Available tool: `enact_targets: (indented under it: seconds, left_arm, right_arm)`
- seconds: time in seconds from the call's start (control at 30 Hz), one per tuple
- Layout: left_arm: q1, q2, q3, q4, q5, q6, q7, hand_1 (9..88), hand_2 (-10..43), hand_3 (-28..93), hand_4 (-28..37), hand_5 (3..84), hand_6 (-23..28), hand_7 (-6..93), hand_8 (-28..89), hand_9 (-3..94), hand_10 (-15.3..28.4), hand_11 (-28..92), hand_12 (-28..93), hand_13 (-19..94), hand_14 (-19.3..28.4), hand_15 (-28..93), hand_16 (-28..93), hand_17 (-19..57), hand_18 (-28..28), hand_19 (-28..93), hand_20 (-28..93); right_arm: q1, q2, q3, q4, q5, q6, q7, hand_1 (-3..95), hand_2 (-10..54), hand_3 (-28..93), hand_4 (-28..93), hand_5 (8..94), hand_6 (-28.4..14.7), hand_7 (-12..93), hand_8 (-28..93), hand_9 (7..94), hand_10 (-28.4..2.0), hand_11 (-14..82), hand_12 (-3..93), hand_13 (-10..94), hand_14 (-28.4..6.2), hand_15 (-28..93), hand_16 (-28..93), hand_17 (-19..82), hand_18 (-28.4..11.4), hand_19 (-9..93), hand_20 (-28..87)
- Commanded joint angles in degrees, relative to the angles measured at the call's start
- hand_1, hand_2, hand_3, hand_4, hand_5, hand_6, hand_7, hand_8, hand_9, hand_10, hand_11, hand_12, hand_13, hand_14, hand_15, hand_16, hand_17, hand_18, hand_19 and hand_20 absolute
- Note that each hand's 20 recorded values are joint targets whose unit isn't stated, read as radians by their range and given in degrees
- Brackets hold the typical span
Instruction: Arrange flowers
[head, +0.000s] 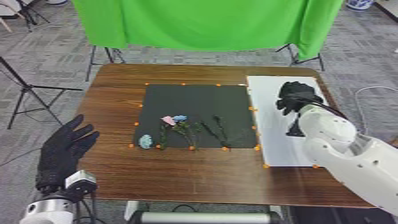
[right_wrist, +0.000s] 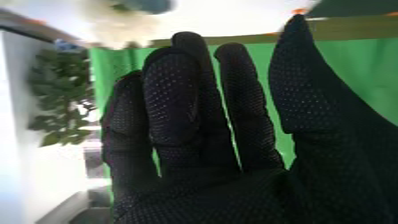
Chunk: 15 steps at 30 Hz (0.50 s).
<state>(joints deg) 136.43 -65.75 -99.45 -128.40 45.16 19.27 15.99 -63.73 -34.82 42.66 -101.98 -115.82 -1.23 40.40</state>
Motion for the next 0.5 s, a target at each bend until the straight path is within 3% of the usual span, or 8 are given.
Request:
enact_targets:
  seconds: [0.03,0.5]
  left_arm:
    - [0.56,-0.35,0.38,-0.17,-0.21,0.27,0.22,22.8,5.3,83,-23.4,38.7,9.8,17.5,-11,36.5,19.6,31,11,28,26.3,55,-9,-6.9,24.5,58,23]
    - [0.48,-0.55,0.64,0.02,-0.2,0.09,0.0,22.9,5.3,83,-23.5,38.7,9.8,17.5,-11,36.5,19.6,31,11,28,26.3,55,-9,-6.9,24.7,59,23]
  right_arm:
    - [0.49,3.62,0.14,1.05,0.33,1.49,2.12,32.8,-7.1,93,-28,52.8,-3.2,23,-16,56.2,-16.0,21.9,13.5,64,-8.1,79,9,29,-21.4,93,25]
    - [1.0,1.97,-2.17,3.94,1.87,-0.26,3.18,32.7,-7.1,93,-28,52.3,-3.2,23,-16,54.3,-16.1,21.1,13.4,64,-8.0,80,9,29,-21.4,93,26]
